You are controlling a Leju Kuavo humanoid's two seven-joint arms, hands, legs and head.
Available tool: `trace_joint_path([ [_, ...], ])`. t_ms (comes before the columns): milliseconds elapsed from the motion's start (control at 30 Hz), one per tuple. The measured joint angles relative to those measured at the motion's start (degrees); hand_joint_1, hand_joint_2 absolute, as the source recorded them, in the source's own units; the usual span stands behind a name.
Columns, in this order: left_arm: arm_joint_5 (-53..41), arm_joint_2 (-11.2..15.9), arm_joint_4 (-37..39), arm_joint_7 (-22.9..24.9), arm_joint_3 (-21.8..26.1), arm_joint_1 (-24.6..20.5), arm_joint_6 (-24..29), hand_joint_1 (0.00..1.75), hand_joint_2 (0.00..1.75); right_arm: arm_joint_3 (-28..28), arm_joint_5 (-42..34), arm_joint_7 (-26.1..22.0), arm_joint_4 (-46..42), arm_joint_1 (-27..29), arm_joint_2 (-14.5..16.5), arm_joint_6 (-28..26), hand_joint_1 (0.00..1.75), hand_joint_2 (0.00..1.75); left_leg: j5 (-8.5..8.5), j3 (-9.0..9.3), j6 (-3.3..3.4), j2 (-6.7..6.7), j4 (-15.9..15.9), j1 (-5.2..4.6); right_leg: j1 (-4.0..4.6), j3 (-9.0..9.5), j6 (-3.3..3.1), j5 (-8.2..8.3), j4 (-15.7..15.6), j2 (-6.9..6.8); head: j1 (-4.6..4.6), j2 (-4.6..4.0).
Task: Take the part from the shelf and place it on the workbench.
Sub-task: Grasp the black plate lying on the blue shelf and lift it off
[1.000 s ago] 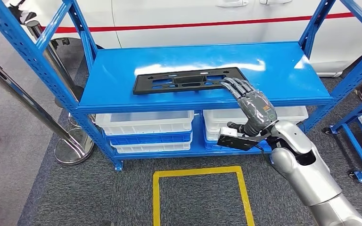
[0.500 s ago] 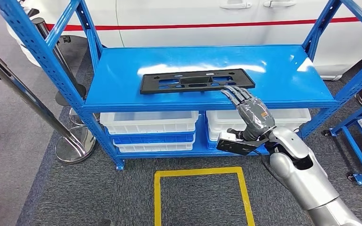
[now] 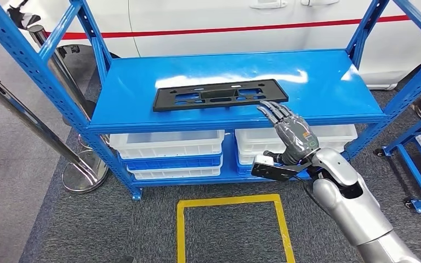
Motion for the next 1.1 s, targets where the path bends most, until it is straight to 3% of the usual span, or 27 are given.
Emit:
trace_joint_path([
  [67, 0.0, 0.0, 0.0, 0.1, -0.1, -0.1, 0.0, 0.00, 1.75, 0.0, 0.0, 0.0, 0.0, 0.1, 0.0, 0.0, 0.00, 1.75, 1.13, 2.16, 0.41, -0.05, -4.6, -0.32, 0.06, 0.07, 0.49, -0.16, -0.1, 0.07, 0.01, 0.00],
  [200, -0.4, 0.0, 0.0, 0.2, -0.3, 0.1, 0.1, 0.00, 1.75, 0.0, 0.1, 0.0, 0.0, 0.5, 0.1, -0.1, 0.00, 1.75, 0.91, 3.41, 1.85, -0.07, -6.3, -0.42, -0.08, -0.17, 1.64, -0.06, 1.8, -0.09, 0.02, 0.01],
  [267, -0.5, 0.0, 0.0, 0.2, -0.4, 0.0, 0.1, 0.00, 1.75, 0.0, 0.2, 0.0, 0.0, 0.6, 0.1, -0.3, 0.00, 1.75, 1.12, 4.18, 2.40, -0.05, -6.9, -0.37, -0.18, -2.18, 1.98, -2.54, 5.9, -0.10, 0.03, 0.01],
  [333, -0.5, 0.0, 0.0, 0.2, -0.5, -0.1, 0.1, 0.00, 1.75, 0.0, 0.5, 0.0, 0.1, 1.0, 0.1, -0.4, 0.00, 1.75, 1.09, 4.34, 2.66, -0.05, -7.0, -0.42, -0.21, -5.67, 2.41, -5.36, 12.0, -0.07, 0.03, 0.01],
  [367, -0.5, 0.0, 0.0, 0.2, -0.6, 0.0, 0.1, 0.00, 1.75, 0.0, 0.6, 0.0, 0.1, 1.3, 0.1, -0.4, 0.00, 1.75, 0.99, 4.41, 2.65, -0.06, -6.9, -0.42, -0.31, -7.01, 2.54, -5.78, 13.9, -0.09, 0.03, 0.01],
  [400, -0.6, 0.0, 0.0, 0.2, -0.7, 0.0, 0.1, 0.00, 1.75, 0.0, 0.7, 0.0, 0.1, 1.5, 0.1, -0.5, 0.00, 1.75, 0.84, 4.51, 2.59, -0.07, -6.8, -0.41, -0.46, -7.50, 2.65, -5.11, 14.0, -0.12, 0.03, 0.01],
  [433, -0.6, 0.0, 0.0, 0.2, -0.7, 0.0, 0.2, 0.00, 1.75, 0.0, 0.7, 0.0, 0.1, 1.6, 0.1, -0.5, 0.00, 1.75, 0.62, 4.68, 2.44, -0.08, -6.7, -0.37, -0.64, -7.03, 2.76, -3.42, 12.2, -0.15, 0.03, 0.01],
  [500, -0.6, 0.0, 0.0, 0.2, -0.8, 0.0, 0.3, 0.00, 1.75, 0.0, 0.7, 0.0, 0.0, 1.6, 0.1, -0.5, 0.00, 1.75, -0.07, 5.01, 1.96, -0.07, -6.1, -0.29, -0.89, -4.36, 2.95, 0.71, 5.4, -0.22, 0.04, 0.00],
  [567, -0.6, 0.0, 0.0, 0.2, -0.9, -0.1, 0.4, 0.00, 1.75, 0.0, 0.8, 0.0, -0.2, 1.6, 0.0, -0.6, 0.00, 1.75, -0.65, 4.90, 1.39, -0.04, -5.5, -0.29, -0.66, -2.94, 2.47, 1.81, 1.1, -0.24, 0.02, 0.00],
  [633, -0.5, 0.0, 0.0, 0.3, -0.9, -0.1, 0.5, 0.00, 1.75, 0.0, 0.9, 0.0, -0.4, 1.8, 0.0, -0.6, 0.00, 1.75, -0.91, 4.68, 0.82, -0.03, -4.9, -0.34, -0.37, -2.98, 1.49, 1.40, 0.6, -0.12, 0.00, 0.01],
  [733, -0.6, 0.0, 0.0, 0.3, -1.0, -0.2, 0.5, 0.00, 1.75, -0.1, 1.2, 0.1, -0.8, 1.8, 0.0, -0.6, 0.00, 1.75, -2.15, 3.89, -0.09, 0.03, -2.7, -0.15, -0.51, -2.17, 0.54, 1.61, 0.4, 0.02, -0.01, 0.01],
  [867, -0.6, 0.0, 0.0, 0.4, -1.2, -0.2, 0.5, 0.00, 1.75, -0.1, 1.9, 0.1, -1.1, 1.4, 0.0, -0.6, 0.00, 1.75, -6.98, -3.25, -0.84, 0.06, 10.1, 0.26, -0.24, -1.40, -0.23, 1.02, 0.3, -0.06, -0.01, 0.01],
  [900, -0.6, 0.0, 0.0, 0.4, -1.2, -0.1, 0.5, 0.00, 1.75, -0.1, 2.0, 0.1, -1.1, 1.4, 0.0, -0.6, 0.00, 1.75, -6.81, -4.25, -0.83, 0.06, 11.1, 0.28, -0.15, -1.23, -0.29, 0.88, 0.3, -0.03, -0.01, 0.01],
  [933, -0.6, 0.0, 0.0, 0.4, -1.2, -0.1, 0.5, 0.00, 1.75, -0.1, 2.0, 0.2, -1.1, 1.4, 0.0, -0.6, 0.00, 1.75, -5.53, -4.20, -0.70, 0.06, 10.0, 0.28, -0.08, -1.00, -0.29, 0.72, 0.3, 0.02, -0.01, 0.01],
  [1000, -0.6, 0.0, 0.0, 0.4, -1.3, -0.1, 0.7, 0.00, 1.75, -0.1, 2.3, 0.3, -1.3, 1.4, 0.0, -0.8, 0.00, 1.75, -0.99, -1.60, -0.04, 0.06, 2.9, 0.14, -0.01, -0.43, -0.17, 0.37, 0.3, 0.12, 0.00, 0.01],
  [1033, -0.6, 0.0, 0.0, 0.4, -1.3, -0.1, 0.7, 0.00, 1.75, -0.1, 2.6, 0.5, -1.5, 1.4, 0.0, -1.0, 0.00, 1.75, 0.38, -0.17, 0.33, 0.07, -0.7, -0.07, 0.03, -0.21, -0.03, 0.23, 0.3, 0.15, 0.01, 0.01],
  [1100, -0.6, 0.1, 0.0, 0.4, -1.4, -0.2, 0.8, 0.00, 1.75, -0.2, 3.1, 0.8, -1.8, 1.5, 0.0, -1.5, 0.00, 1.75, 1.20, 1.42, 0.90, -0.01, -4.6, -0.51, 0.02, -0.11, 0.43, 0.01, 0.2, 0.19, 0.00, 0.01],
])
